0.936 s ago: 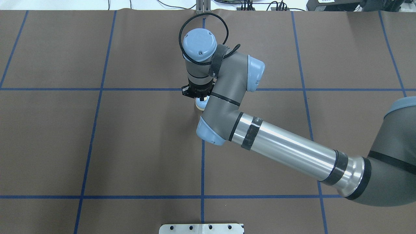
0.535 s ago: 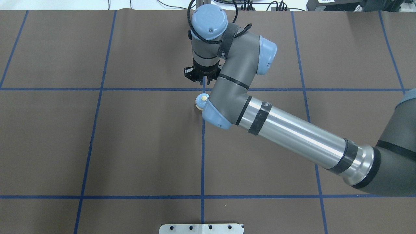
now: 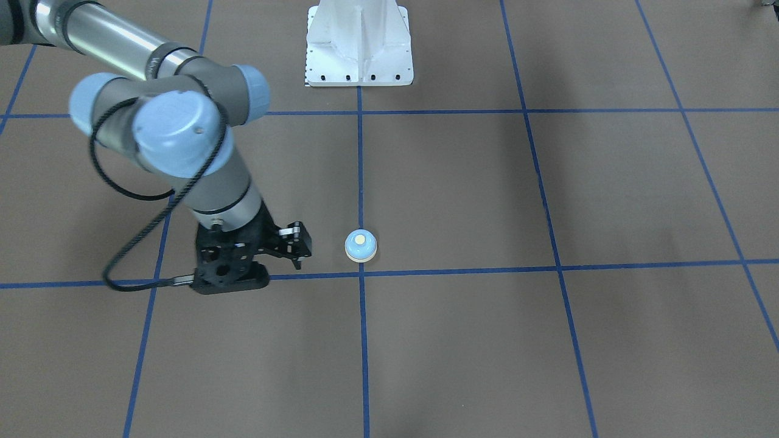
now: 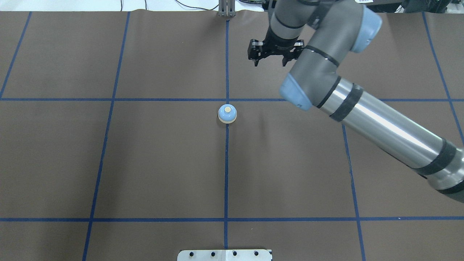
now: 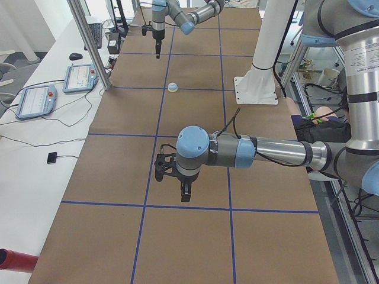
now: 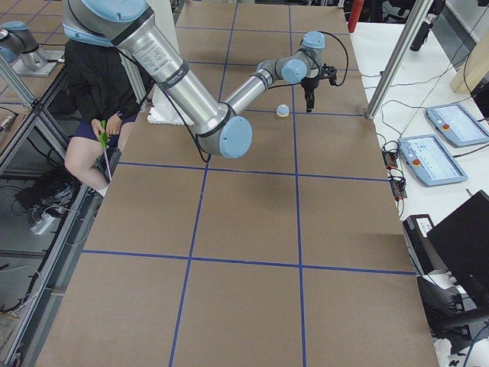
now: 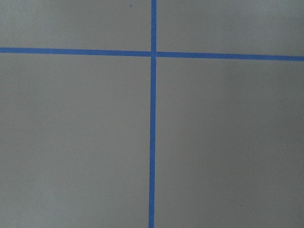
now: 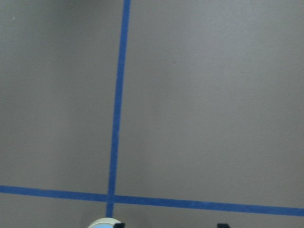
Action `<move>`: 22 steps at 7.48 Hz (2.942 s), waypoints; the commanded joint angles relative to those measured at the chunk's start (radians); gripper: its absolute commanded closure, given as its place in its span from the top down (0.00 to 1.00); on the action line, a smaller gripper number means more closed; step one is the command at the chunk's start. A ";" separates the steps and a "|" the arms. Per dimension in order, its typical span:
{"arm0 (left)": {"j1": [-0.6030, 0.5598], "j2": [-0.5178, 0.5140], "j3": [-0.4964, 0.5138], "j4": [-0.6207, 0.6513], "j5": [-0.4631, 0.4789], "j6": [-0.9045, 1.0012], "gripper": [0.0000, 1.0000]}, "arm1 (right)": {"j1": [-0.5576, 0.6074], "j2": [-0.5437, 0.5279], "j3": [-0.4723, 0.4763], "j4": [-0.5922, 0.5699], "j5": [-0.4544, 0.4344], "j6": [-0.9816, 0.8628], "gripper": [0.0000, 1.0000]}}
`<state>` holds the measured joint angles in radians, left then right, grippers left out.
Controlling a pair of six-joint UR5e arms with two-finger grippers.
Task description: Place and press bell with both arms
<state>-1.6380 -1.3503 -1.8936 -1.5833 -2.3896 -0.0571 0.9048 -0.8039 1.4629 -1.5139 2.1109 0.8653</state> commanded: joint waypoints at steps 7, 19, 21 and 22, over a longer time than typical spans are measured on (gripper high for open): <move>0.106 0.002 -0.002 -0.023 0.086 0.128 1.00 | 0.587 -0.691 0.246 0.001 0.256 -0.839 0.99; 0.020 0.040 0.027 -0.083 0.026 0.125 1.00 | 0.703 -0.811 0.372 -0.209 0.242 -0.911 1.00; 0.020 0.040 0.027 -0.084 0.026 0.125 1.00 | 0.703 -0.816 0.372 -0.209 0.229 -0.913 1.00; 0.020 0.040 0.027 -0.084 0.026 0.125 1.00 | 0.701 -0.816 0.372 -0.207 0.222 -0.913 1.00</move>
<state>-1.6183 -1.3101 -1.8669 -1.6672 -2.3639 0.0675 1.6071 -1.6188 1.8345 -1.7224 2.3423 -0.0480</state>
